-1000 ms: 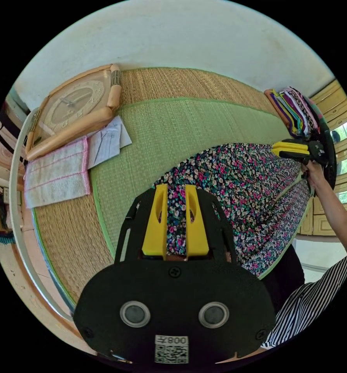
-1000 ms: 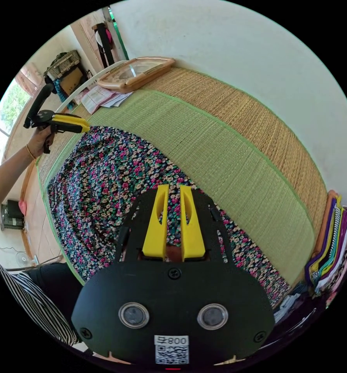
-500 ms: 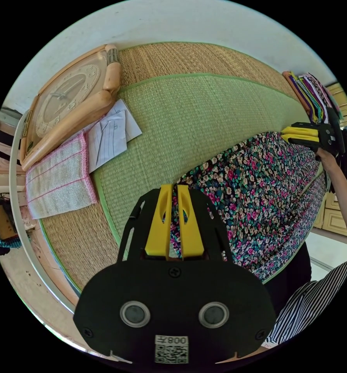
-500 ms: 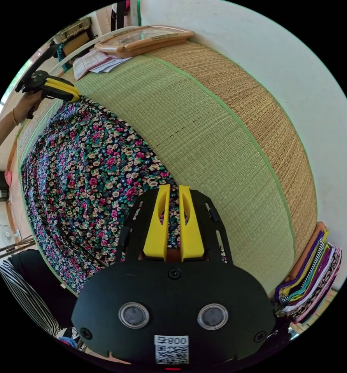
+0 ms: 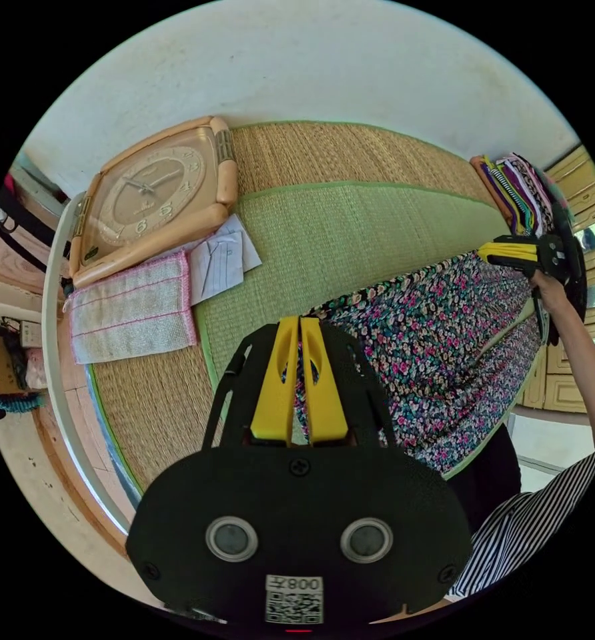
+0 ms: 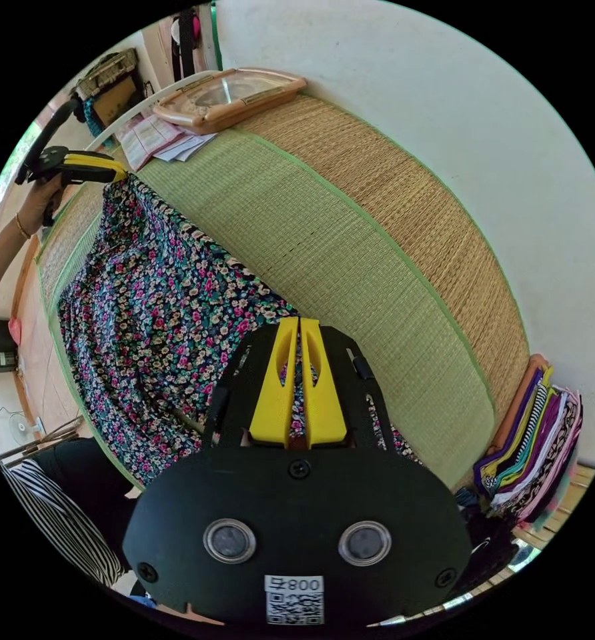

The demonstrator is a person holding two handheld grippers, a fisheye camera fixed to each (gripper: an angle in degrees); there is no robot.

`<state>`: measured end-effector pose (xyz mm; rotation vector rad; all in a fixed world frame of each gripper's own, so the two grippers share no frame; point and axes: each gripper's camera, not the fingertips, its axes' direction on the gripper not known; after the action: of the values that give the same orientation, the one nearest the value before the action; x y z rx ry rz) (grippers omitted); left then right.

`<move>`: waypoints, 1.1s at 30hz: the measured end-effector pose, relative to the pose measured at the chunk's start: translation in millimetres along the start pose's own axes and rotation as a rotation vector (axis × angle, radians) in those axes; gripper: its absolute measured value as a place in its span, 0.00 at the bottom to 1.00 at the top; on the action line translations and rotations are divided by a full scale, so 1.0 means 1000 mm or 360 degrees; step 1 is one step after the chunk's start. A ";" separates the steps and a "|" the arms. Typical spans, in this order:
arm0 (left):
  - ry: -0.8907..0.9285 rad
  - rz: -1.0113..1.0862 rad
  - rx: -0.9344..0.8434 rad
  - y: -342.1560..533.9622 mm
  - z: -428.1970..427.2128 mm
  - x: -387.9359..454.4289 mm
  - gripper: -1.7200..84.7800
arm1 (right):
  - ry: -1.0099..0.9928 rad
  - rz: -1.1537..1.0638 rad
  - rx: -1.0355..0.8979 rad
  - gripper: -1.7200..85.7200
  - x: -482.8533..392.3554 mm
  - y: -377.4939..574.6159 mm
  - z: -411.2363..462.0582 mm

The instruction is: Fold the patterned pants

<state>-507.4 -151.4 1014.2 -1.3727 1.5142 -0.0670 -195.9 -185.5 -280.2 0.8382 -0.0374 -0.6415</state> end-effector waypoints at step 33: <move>-0.0112 0.0325 -0.0313 0.202 0.008 0.135 0.02 | -0.0131 -0.0072 -0.0117 0.02 -0.267 0.178 -0.013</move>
<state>-615.4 -179.1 797.9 -1.3503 1.6262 0.2617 -317.2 56.0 -106.8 0.7433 -0.0695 -0.7157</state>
